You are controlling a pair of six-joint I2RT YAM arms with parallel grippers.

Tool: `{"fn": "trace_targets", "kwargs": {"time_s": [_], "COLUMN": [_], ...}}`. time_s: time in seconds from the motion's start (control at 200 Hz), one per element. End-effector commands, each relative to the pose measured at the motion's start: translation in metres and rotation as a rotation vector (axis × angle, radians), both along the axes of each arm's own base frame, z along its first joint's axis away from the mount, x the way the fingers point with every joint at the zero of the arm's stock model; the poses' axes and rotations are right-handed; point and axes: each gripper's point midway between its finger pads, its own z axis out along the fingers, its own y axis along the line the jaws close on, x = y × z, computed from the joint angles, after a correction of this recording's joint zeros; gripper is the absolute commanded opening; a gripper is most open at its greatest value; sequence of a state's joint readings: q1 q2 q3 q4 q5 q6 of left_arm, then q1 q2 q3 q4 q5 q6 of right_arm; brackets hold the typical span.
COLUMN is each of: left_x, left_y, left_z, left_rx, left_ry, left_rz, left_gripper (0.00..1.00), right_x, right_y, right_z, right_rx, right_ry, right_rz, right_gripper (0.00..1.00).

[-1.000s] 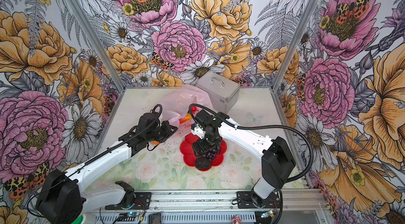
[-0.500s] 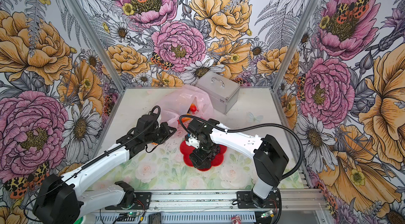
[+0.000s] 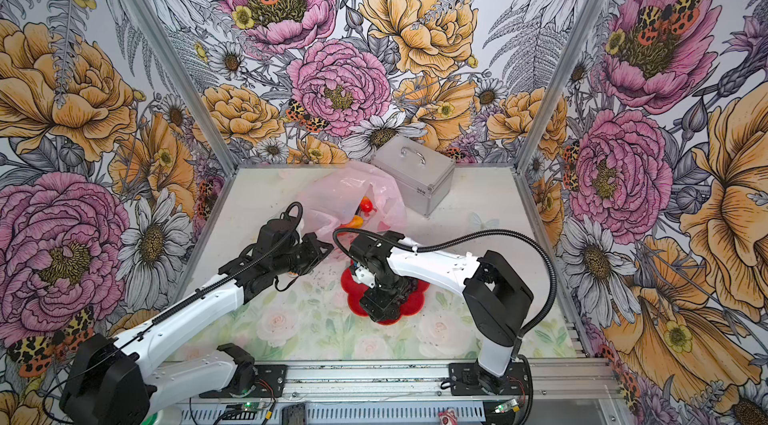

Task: Place the fruits into the plastic bag
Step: 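Lower the right gripper onto the dark avocado on the plate and grasp it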

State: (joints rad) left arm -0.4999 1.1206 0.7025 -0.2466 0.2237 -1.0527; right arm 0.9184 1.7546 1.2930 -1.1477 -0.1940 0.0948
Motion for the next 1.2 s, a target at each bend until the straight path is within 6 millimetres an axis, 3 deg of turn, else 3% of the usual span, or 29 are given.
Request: {"fn": "trace_targets", "kwargs": {"time_s": [0.0, 0.135, 0.565, 0.971, 1.196], "left_x": [0.003, 0.004, 0.000, -0.001, 0.000], "left_y": [0.002, -0.001, 0.005, 0.008, 0.006], "left_z": [-0.002, -0.003, -0.004, -0.007, -0.007], "left_rx": [0.009, 0.010, 0.007, 0.001, 0.001], "left_ry": [0.007, 0.011, 0.010, 0.014, 0.015], "left_rz": [0.021, 0.012, 0.017, 0.031, 0.029], "left_gripper": [0.00, 0.00, 0.00, 0.00, 0.00], "right_x": [0.007, 0.009, 0.012, 0.026, 0.031], "right_y": [-0.005, -0.008, -0.008, 0.002, 0.002], "right_z": [-0.008, -0.011, -0.011, 0.012, 0.015], "right_rx": [-0.051, -0.075, -0.083, -0.011, 0.006], "right_ry": [-0.044, -0.057, -0.064, -0.109, -0.110], "right_rz": [0.018, 0.013, -0.012, -0.050, -0.072], "right_gripper": [0.84, 0.82, 0.60, 0.55, 0.53]}}
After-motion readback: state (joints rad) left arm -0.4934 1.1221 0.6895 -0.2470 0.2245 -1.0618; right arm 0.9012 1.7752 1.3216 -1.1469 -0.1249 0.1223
